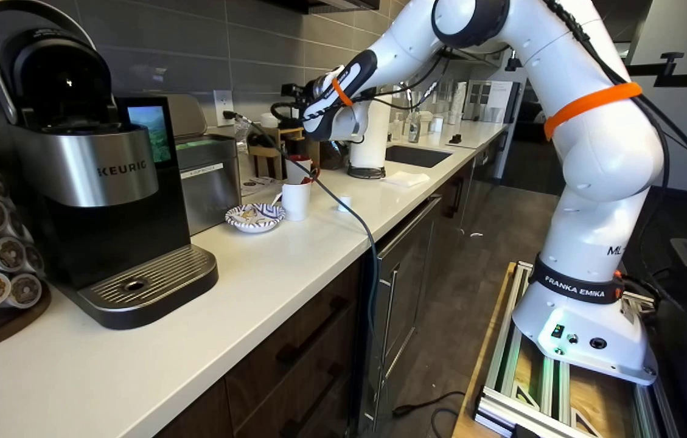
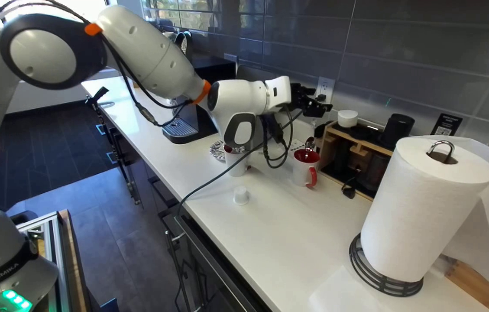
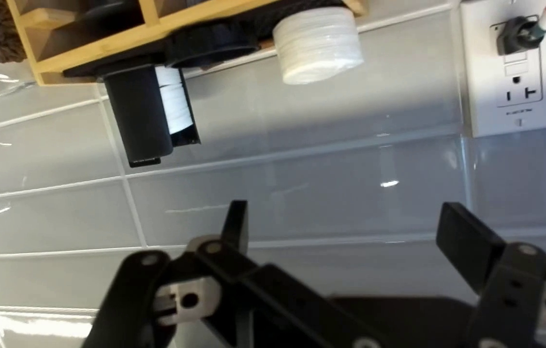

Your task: Put the straw into the cup

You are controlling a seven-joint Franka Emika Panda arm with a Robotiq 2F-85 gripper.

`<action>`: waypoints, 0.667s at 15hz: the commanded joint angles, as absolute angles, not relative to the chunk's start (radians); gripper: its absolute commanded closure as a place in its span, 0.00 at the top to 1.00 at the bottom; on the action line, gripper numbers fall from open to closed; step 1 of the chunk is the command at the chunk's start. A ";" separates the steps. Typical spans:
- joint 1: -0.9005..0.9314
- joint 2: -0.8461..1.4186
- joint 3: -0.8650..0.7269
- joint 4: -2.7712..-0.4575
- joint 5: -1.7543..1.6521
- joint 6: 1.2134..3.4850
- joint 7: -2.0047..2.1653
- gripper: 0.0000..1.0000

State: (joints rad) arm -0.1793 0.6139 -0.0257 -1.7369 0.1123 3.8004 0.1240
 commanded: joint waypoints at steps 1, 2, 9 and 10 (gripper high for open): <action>-0.114 0.390 -0.103 -1.979 0.196 3.676 -0.016 1.00; -0.095 0.342 -0.129 -2.026 0.221 3.646 -0.060 1.00; -0.039 0.007 -0.213 -2.379 0.256 3.427 -0.262 1.00; -0.048 -0.041 -0.213 -2.434 0.252 3.427 -0.261 1.00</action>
State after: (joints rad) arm -0.0649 0.1365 -0.1933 -2.2373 0.2247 3.4818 -0.2095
